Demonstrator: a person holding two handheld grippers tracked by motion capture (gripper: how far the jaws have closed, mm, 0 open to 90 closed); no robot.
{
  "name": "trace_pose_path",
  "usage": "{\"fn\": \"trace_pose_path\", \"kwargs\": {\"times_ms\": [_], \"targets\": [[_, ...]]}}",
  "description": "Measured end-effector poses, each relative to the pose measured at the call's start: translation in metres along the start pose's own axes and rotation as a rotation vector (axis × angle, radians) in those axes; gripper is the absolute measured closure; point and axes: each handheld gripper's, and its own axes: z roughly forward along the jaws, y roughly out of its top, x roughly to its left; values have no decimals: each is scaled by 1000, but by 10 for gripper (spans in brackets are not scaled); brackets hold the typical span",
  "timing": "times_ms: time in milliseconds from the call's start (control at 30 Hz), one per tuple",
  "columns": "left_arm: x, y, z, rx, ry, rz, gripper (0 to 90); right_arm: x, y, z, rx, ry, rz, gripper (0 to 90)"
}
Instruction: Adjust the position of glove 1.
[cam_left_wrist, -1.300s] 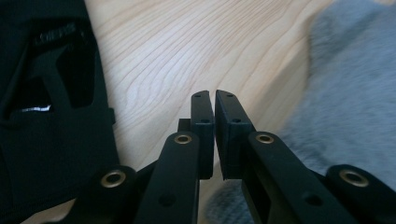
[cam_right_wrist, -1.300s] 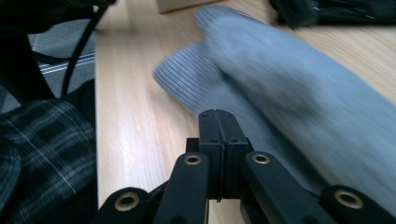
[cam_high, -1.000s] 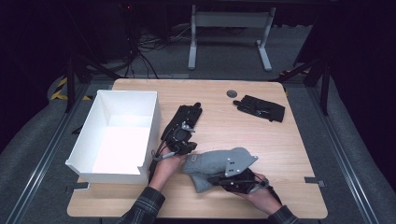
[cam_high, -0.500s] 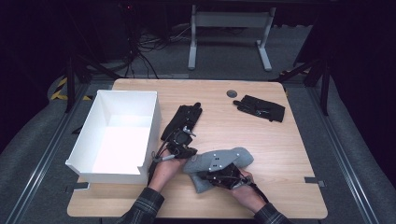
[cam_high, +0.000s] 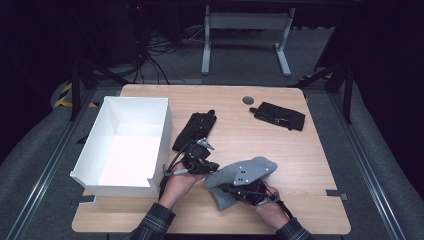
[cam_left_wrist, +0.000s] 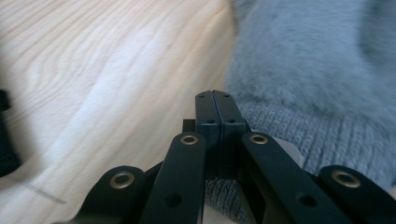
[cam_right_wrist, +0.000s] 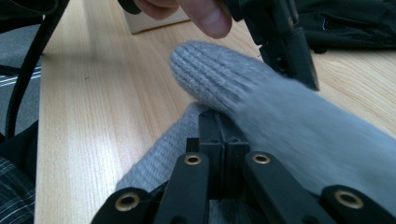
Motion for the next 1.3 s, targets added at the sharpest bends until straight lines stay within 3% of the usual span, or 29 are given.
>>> {"fn": "trace_pose_path", "kwargs": {"times_ms": [100, 167, 300, 400, 500, 767, 867, 1033, 1133, 1300], "targets": [[-8, 3, -3, -30, -38, 22, 900, 0, 0, -2, -13, -14, -5, 900], [-14, 5, -5, -40, -33, 49, 900, 0, 1, -6, -24, -18, -5, 900], [-21, 6, -8, -61, -58, 56, 900, 2, 0, -11, -40, -25, -11, 900], [-31, 10, -15, -98, -65, 82, 900, 3, 1, -20, -68, -37, -21, 900], [-40, 11, -17, -105, -78, 105, 900, 4, 0, -29, -81, -28, -29, 900], [-53, 5, -3, -63, -105, 139, 900, 7, -20, -36, 36, 13, -24, 896], [-54, 3, -2, -60, -106, 141, 900, 7, -31, -41, 95, 40, -16, 846], [-47, 2, -8, -86, -70, 126, 878, 5, -47, -64, 105, 46, 1, 835], [-35, 0, -10, -89, -15, 104, 865, 0, -59, -79, 117, 14, 35, 836], [-22, -6, 0, -48, -3, 68, 867, -19, -77, -97, 141, -72, 125, 891]]}}
